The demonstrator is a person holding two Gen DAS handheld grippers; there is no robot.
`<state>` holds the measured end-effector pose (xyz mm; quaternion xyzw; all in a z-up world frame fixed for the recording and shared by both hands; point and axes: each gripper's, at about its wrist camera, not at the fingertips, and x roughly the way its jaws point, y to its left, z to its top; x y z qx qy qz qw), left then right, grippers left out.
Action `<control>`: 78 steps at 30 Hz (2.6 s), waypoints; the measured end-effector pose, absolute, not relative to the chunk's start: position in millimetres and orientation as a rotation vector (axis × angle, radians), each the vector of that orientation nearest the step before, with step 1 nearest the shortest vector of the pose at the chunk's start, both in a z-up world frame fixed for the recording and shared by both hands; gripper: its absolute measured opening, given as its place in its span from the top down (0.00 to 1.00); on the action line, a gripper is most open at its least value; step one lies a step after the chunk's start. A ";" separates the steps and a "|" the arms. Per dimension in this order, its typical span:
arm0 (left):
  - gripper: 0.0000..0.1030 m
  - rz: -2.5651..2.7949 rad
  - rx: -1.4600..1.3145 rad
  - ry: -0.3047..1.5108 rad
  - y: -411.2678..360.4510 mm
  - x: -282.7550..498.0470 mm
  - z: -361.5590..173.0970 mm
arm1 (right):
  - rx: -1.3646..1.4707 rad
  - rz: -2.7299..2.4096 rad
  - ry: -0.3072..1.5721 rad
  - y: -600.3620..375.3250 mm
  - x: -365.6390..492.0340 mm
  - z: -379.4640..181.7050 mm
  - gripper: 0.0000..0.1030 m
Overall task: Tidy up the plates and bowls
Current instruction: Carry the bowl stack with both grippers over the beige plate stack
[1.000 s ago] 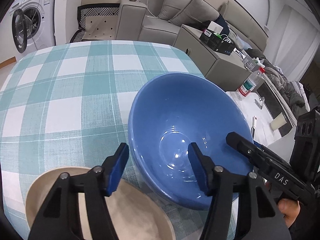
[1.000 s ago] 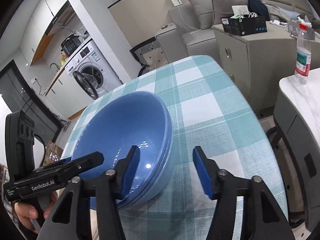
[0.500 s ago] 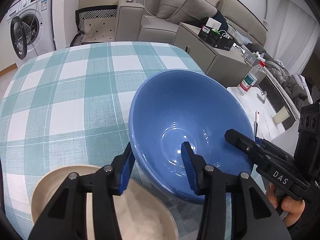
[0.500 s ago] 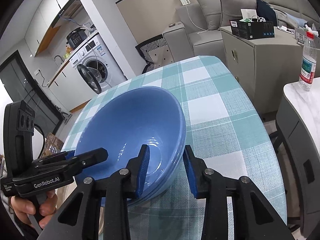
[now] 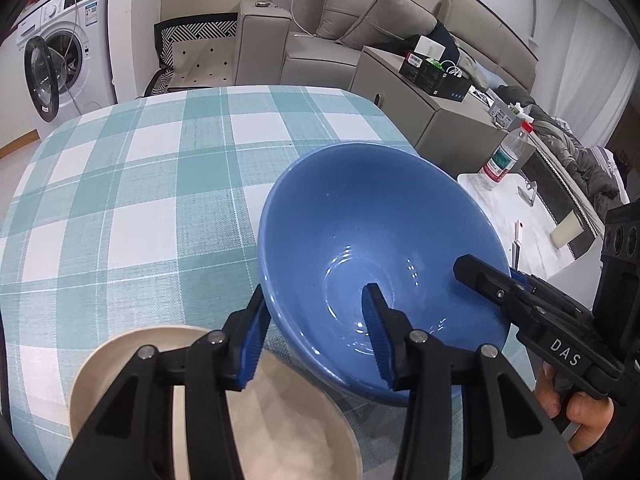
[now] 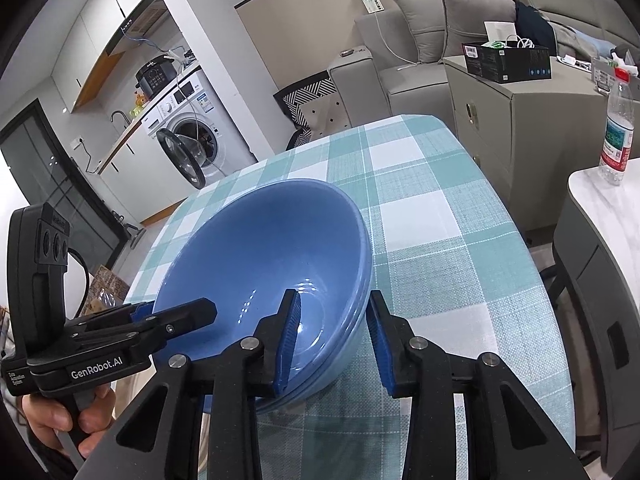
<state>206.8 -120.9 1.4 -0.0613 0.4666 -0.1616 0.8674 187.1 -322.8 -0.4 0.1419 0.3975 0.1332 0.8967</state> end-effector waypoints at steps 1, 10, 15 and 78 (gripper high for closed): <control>0.56 -0.338 -0.128 0.974 -120.4 206.1 2.1 | 0.294 0.277 0.820 -322.9 186.8 0.3 0.66; 0.56 -0.331 -0.120 0.949 -118.9 201.0 11.2 | 0.291 0.290 0.796 -323.5 183.8 6.1 0.66; 0.56 -0.326 -0.116 0.923 -116.9 194.8 19.6 | 0.293 0.304 0.776 -323.8 179.8 12.5 0.66; 0.56 -0.129 -0.204 0.827 6.1 102.1 24.7 | 0.135 0.575 0.765 -189.2 124.4 29.1 0.66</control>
